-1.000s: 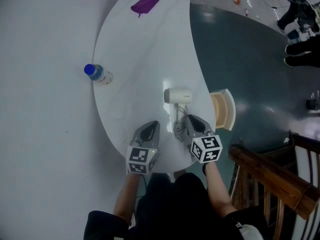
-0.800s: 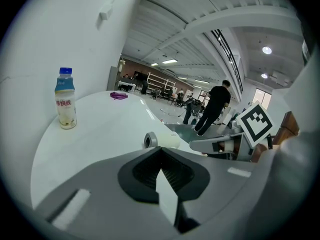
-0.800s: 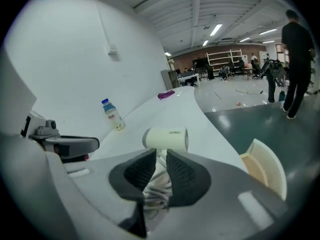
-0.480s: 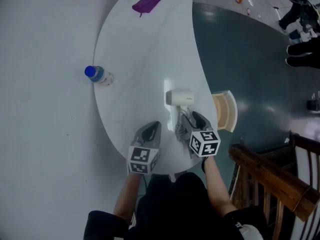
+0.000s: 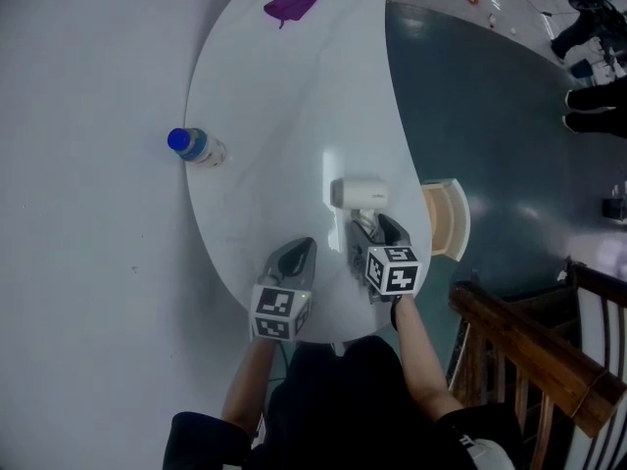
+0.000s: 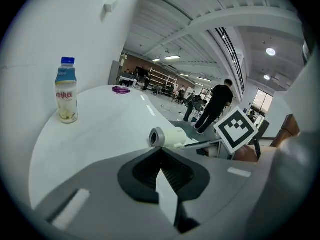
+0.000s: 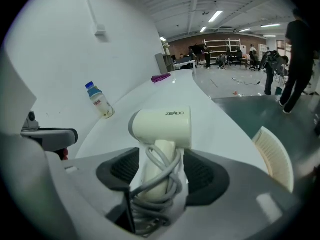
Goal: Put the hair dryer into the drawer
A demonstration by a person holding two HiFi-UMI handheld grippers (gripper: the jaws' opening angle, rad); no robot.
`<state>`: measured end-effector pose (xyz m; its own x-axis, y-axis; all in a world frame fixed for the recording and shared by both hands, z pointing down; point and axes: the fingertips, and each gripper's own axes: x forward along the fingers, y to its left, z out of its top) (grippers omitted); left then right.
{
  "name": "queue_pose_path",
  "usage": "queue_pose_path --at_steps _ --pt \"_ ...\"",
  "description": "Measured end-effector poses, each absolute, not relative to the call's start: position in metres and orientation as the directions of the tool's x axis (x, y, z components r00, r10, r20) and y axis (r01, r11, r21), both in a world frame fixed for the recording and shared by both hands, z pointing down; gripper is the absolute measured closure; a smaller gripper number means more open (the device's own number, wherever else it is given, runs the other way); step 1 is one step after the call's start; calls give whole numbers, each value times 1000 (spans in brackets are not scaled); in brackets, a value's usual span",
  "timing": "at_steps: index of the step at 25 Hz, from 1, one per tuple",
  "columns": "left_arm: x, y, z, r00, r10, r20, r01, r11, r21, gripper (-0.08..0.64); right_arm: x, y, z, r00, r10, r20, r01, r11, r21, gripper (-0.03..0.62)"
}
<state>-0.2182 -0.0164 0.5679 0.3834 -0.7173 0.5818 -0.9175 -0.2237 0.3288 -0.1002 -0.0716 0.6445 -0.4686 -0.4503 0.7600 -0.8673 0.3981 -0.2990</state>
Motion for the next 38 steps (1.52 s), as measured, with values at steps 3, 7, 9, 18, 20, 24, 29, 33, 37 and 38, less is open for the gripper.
queue_pose_path --at_steps 3,7,9,18,20,24,29,33,37,38 --pt "-220 -17 571 386 -715 583 -916 -220 336 552 -102 -73 650 -462 -443 768 -869 397 -294 324" --pt "-222 -19 572 390 -711 585 -914 -222 340 552 -103 -74 656 -455 -434 778 -872 394 -291 324" --pt "-222 -20 572 393 -709 585 -913 -223 342 552 -104 -74 658 -452 -428 783 -873 394 -288 324" --pt "-231 -20 578 396 -703 591 -910 -212 357 552 -107 -72 671 -426 -397 813 -880 392 -269 324" --pt "-235 -20 579 393 -706 589 -911 -209 357 552 -108 -73 671 -424 -399 813 -881 390 -268 324" --pt "-236 -20 578 394 -708 586 -911 -215 353 552 -107 -73 673 -420 -399 815 -882 393 -261 324" --pt "-239 -22 573 390 -717 578 -913 -219 344 552 -105 -74 673 -403 -408 819 -888 391 -242 329" --pt "-243 -19 572 384 -720 578 -916 -217 338 552 -103 -75 673 -409 -407 817 -887 388 -251 353" --pt "-243 -18 569 384 -721 577 -916 -218 336 552 -103 -74 672 -418 -400 816 -882 394 -259 362" --pt "-241 -17 567 385 -722 575 -916 -220 336 552 -103 -74 671 -422 -398 814 -880 396 -263 364"
